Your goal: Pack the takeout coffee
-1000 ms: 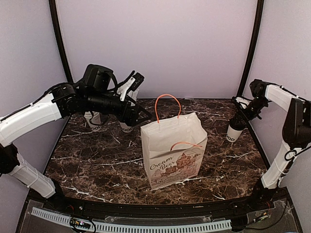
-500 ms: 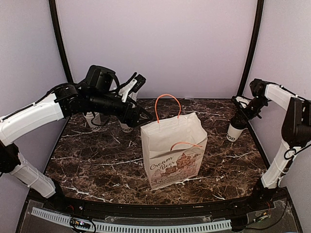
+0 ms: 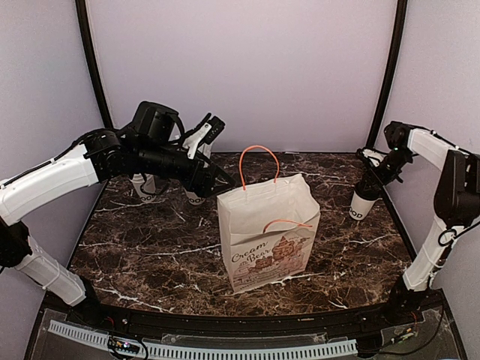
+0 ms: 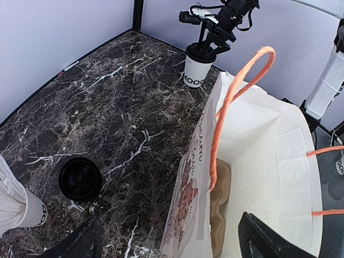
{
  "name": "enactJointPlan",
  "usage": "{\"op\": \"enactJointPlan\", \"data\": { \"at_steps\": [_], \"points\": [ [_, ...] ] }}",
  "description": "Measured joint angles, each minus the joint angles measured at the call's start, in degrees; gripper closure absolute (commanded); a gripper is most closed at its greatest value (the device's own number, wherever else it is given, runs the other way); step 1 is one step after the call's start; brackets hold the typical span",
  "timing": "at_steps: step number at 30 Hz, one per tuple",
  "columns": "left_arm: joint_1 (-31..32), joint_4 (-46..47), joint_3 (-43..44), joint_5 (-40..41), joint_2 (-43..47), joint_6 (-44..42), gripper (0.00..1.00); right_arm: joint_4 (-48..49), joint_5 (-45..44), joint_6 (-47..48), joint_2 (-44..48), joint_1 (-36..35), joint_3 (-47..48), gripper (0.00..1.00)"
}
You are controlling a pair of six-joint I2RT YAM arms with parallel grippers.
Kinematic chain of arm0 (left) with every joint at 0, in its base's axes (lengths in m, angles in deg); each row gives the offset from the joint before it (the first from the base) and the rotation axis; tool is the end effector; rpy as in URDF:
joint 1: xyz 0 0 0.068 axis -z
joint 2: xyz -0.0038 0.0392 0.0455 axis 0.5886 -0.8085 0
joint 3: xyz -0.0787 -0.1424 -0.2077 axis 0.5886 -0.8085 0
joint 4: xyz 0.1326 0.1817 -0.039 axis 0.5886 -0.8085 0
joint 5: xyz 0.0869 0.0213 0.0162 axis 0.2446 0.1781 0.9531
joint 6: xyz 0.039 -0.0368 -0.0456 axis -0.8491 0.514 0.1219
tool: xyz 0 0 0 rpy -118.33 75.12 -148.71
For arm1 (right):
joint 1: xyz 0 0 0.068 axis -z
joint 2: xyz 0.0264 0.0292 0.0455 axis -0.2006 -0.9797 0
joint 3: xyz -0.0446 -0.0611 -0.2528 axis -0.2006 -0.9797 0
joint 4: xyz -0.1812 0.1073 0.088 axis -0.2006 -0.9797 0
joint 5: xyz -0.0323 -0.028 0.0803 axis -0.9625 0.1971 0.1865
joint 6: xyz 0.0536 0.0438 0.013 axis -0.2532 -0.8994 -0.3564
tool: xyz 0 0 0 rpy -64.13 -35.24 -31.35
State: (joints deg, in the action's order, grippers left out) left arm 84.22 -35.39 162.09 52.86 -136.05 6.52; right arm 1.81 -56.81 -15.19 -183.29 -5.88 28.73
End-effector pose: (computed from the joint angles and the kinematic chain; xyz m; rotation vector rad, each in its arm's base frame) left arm 0.1952 -0.2379 0.3654 0.9462 1.9012 -0.7896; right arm 0.3201 -0.0200 0.2451 -0.7360 2.6994 0.1351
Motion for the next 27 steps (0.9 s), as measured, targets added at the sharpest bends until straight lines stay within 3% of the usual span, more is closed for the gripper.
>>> {"op": "enactJointPlan", "data": {
  "at_steps": [10,21,27],
  "points": [
    [0.0,-2.1,0.9,3.5,0.0,-0.7,0.1,-5.4,1.5,-0.5,7.4,-2.3,3.1,0.3],
    [0.0,-5.8,5.6,4.4,-0.2,-0.2,0.12,-13.2,16.5,2.2,14.3,-11.1,29.2,0.31],
    [0.0,-7.3,6.4,0.6,-1.0,1.9,0.22,-15.0,25.2,5.1,16.8,-19.1,33.6,0.3]
  ]
}}
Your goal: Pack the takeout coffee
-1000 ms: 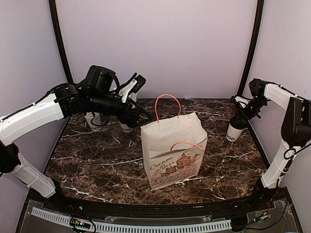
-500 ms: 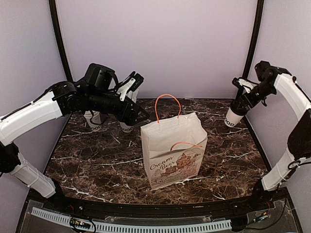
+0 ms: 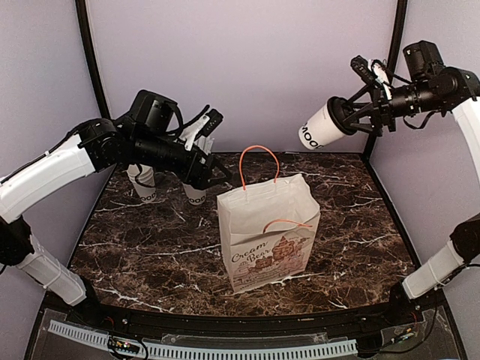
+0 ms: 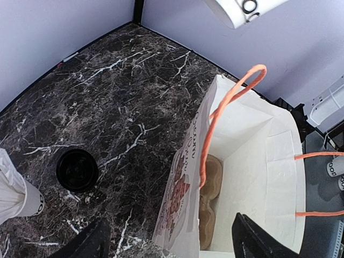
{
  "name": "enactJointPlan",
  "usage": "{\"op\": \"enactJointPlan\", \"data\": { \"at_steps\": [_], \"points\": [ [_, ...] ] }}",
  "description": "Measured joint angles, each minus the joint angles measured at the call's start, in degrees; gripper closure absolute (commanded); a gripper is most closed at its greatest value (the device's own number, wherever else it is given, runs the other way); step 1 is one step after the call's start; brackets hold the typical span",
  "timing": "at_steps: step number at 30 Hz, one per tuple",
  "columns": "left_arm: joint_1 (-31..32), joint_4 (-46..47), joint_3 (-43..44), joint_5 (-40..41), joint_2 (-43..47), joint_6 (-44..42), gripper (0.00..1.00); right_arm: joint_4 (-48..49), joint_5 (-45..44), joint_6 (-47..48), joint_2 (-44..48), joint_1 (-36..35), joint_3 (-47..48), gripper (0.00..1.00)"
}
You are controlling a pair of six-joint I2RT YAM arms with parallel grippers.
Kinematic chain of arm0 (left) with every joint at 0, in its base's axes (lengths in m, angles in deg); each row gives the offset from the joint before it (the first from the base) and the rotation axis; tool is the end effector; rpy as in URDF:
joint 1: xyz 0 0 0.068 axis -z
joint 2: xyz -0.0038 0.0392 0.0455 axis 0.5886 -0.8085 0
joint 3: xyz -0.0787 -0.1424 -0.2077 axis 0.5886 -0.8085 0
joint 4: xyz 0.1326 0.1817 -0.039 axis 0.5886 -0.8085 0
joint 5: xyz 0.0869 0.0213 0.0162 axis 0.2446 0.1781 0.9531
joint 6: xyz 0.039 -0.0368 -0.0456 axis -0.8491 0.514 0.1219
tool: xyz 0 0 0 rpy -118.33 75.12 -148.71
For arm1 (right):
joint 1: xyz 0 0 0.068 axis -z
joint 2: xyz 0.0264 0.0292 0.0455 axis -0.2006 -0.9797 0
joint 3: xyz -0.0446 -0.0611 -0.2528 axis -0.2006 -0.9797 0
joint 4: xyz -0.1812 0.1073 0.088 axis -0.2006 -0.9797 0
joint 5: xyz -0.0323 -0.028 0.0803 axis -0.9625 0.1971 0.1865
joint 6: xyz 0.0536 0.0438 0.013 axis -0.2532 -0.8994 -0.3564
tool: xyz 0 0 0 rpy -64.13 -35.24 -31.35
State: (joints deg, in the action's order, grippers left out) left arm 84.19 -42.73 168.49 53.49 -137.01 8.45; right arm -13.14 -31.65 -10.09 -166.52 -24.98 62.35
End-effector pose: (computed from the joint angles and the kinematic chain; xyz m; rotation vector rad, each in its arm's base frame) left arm 0.1929 -0.2343 0.3817 0.9181 1.9565 -0.7890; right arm 0.2062 0.0848 0.4641 -1.2373 1.7180 0.4524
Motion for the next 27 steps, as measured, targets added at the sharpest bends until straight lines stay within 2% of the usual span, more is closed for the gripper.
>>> {"op": "enactJointPlan", "data": {
  "at_steps": [5,9,15,17,19,27],
  "points": [
    [0.0,-3.6,5.0,-3.5,-5.4,1.1,0.32,-0.9,4.7,2.3,3.0,-7.5,-0.4,0.3],
    [0.0,-7.0,8.9,-4.3,-10.5,1.0,0.44,-1.4,7.6,3.6,6.0,-11.2,-2.2,0.3],
    [0.0,-11.0,14.8,-5.4,-17.0,-0.7,0.73,-1.9,9.6,4.2,6.8,-15.1,-6.8,0.3],
    [0.0,-11.9,16.1,-5.8,-18.3,-1.5,0.89,-1.8,9.3,4.0,6.3,-17.2,-8.3,0.3],
    [0.0,-12.9,17.3,-6.1,-19.1,-2.2,0.99,-1.5,8.3,3.6,5.7,-19.5,-9.4,0.3],
    [0.0,-14.6,20.4,-5.1,-19.7,-6.9,1.0,2.6,-0.9,1.9,3.5,-26.4,-11.3,0.31]
  ]
}}
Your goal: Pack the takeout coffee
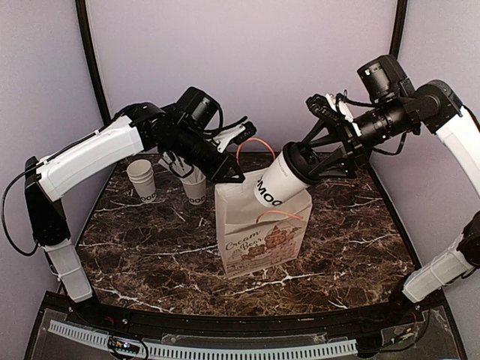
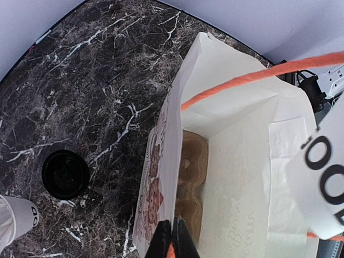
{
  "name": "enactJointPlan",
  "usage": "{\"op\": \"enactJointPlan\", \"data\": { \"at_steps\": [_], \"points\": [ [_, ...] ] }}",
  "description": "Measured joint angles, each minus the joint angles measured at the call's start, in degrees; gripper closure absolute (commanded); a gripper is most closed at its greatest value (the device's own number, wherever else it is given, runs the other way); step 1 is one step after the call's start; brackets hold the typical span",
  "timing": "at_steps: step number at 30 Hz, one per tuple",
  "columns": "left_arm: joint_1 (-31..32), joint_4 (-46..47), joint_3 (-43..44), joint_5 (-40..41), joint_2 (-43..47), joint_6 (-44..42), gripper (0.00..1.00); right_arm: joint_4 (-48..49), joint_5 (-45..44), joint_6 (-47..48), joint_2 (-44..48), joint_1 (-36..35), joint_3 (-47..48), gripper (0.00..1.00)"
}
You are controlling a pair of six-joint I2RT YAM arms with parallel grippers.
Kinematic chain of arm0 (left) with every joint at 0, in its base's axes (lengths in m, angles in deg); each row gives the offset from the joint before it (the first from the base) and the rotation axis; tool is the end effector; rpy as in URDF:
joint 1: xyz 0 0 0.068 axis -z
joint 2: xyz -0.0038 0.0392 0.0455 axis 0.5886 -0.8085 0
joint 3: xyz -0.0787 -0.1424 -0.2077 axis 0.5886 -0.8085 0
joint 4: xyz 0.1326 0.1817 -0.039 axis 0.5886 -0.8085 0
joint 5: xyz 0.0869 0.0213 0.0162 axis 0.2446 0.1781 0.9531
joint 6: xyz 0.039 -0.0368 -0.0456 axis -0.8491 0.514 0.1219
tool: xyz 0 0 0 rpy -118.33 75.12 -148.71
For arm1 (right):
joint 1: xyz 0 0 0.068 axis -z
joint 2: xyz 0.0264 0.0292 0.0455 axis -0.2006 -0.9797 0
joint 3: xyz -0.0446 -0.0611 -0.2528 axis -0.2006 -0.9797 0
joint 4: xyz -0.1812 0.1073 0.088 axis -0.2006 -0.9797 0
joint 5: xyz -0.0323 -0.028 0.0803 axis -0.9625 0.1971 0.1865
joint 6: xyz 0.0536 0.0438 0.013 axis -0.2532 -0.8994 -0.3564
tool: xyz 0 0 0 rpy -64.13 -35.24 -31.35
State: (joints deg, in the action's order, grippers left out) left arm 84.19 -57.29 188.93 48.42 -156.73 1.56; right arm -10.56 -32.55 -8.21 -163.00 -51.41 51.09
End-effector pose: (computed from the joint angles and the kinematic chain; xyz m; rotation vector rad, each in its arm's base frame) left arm 0.2339 -0.2873 0.3563 1.1532 2.1033 -0.7596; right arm 0.1471 0.1669 0.4337 -1.6887 1.4846 0.7138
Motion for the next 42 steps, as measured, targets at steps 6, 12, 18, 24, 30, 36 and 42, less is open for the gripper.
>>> {"op": "enactJointPlan", "data": {
  "at_steps": [6,12,18,24,30,36,42],
  "points": [
    [0.1,0.1,0.7,1.8,0.6,-3.0,1.0,3.0,-8.2,-0.6,-4.2,-3.4,-0.1,0.32],
    [1.7,0.1,0.8,5.7,0.9,-3.9,0.89,5.6,-17.1,-1.3,-5.9,-8.0,-3.1,0.32],
    [4.8,0.2,2.6,9.1,0.9,-3.8,0.64,7.4,-23.0,-1.4,-5.3,-11.2,-7.3,0.32],
    [6.0,1.2,2.7,8.5,2.1,-3.3,0.52,7.6,-24.6,-1.0,-3.2,-12.8,-13.3,0.32],
    [6.0,6.5,-0.7,8.4,9.2,-1.7,0.48,7.1,-26.1,1.2,-0.2,-13.4,-18.9,0.33],
    [5.2,13.9,-6.7,14.1,16.3,-0.9,0.46,6.4,-27.8,3.8,-0.1,-14.3,-19.4,0.35],
    [1.5,19.1,-9.9,17.7,15.3,-0.5,0.46,5.5,-29.5,6.7,-0.1,-16.6,-19.4,0.34]
  ]
}}
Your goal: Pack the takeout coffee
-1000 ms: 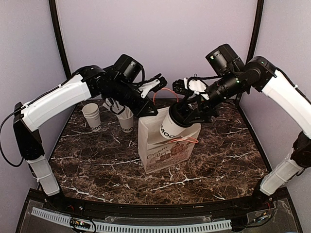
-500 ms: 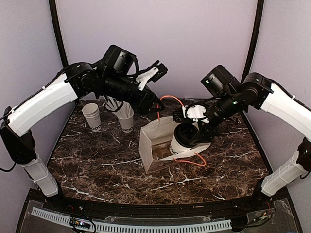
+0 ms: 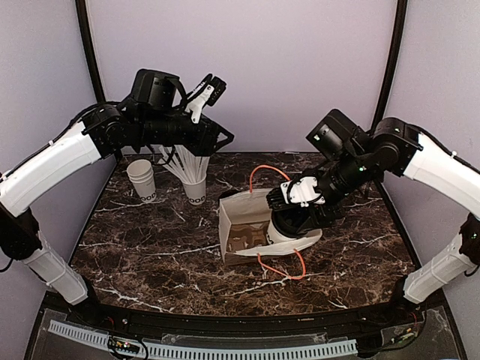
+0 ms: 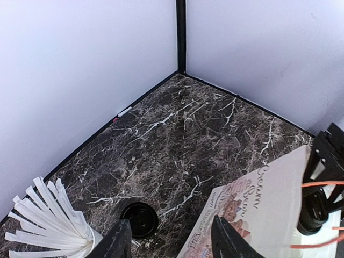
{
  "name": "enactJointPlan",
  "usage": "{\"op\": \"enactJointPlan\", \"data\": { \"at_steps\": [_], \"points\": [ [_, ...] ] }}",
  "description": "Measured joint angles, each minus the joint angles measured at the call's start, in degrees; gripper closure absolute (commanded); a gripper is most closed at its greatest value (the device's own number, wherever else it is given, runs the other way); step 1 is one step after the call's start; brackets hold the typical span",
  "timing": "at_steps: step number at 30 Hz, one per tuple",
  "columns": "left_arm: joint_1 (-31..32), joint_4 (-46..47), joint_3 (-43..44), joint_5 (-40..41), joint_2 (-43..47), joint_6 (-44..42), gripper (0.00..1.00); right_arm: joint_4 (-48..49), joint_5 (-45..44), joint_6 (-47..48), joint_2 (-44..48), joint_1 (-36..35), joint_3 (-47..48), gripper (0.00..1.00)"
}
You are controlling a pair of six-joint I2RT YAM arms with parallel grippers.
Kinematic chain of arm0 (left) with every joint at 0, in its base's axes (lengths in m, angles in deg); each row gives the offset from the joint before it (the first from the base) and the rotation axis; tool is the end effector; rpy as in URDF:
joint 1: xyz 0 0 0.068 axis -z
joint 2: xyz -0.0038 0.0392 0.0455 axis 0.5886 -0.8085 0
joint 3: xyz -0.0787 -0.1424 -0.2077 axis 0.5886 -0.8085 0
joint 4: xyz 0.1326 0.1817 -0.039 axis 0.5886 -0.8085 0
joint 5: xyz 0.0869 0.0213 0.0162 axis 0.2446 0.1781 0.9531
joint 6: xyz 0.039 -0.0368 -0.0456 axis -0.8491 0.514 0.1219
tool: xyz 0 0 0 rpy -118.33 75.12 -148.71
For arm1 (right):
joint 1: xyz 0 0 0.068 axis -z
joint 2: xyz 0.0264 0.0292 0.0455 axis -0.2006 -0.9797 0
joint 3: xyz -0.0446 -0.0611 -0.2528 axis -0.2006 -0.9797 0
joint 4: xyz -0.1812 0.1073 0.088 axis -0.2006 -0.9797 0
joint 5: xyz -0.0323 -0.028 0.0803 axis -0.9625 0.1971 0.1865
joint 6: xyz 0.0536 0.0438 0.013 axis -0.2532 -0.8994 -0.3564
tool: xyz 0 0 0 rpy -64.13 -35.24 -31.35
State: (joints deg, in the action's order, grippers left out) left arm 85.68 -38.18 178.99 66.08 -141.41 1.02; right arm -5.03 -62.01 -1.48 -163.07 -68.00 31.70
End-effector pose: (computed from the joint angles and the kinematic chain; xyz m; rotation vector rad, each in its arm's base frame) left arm 0.2099 -0.2470 0.4264 0.8420 1.7356 -0.5660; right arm 0.1301 0.2080 0.3455 -2.0611 1.5368 0.2052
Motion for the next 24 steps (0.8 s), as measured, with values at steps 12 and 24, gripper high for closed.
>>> {"op": "enactJointPlan", "data": {
  "at_steps": [12,24],
  "points": [
    [-5.2,7.5,-4.3,-2.8,-2.6,1.7,0.46,1.9,-7.3,0.6,5.3,-8.9,-9.7,0.35],
    [-14.7,13.1,-10.1,-14.2,-4.7,4.5,0.47,13.0,-21.3,4.0,11.4,-14.8,-20.9,0.33]
  ]
}}
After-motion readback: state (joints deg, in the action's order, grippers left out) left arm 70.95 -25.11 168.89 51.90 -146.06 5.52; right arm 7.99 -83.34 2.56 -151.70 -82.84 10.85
